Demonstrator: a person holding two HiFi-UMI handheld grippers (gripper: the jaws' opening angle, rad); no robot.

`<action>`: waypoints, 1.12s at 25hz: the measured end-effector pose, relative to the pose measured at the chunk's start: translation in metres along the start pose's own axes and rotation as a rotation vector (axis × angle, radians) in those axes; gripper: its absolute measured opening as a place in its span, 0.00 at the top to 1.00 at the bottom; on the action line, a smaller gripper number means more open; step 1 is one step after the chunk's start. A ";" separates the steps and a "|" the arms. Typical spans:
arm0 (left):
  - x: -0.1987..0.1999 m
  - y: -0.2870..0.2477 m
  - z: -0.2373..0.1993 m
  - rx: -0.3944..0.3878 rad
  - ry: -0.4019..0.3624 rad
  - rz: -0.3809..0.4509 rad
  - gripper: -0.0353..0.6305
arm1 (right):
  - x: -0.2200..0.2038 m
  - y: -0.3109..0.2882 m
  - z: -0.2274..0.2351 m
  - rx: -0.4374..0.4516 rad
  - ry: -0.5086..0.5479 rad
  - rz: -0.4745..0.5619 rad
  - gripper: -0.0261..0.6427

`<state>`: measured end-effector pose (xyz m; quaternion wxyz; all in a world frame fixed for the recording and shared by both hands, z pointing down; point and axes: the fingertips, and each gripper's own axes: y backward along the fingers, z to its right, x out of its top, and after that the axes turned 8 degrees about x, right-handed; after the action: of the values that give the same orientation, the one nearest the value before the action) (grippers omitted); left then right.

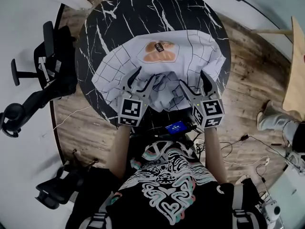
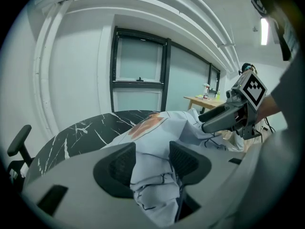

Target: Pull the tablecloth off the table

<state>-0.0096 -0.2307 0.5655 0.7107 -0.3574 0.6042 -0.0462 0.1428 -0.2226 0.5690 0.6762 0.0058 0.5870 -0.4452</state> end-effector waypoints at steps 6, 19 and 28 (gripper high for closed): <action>-0.008 -0.008 0.010 -0.042 -0.071 -0.026 0.48 | 0.003 -0.012 0.004 -0.018 0.104 -0.028 0.42; -0.006 -0.021 0.001 0.019 -0.167 -0.059 0.25 | -0.009 -0.036 0.025 -0.097 0.166 -0.216 0.31; -0.024 -0.046 -0.001 -0.050 -0.130 -0.147 0.22 | -0.022 -0.048 0.037 -0.080 0.107 -0.288 0.26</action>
<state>-0.0005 -0.2532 0.6113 0.7340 -0.4205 0.5300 -0.0598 0.1447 -0.2581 0.6227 0.5729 -0.0817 0.6340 -0.5129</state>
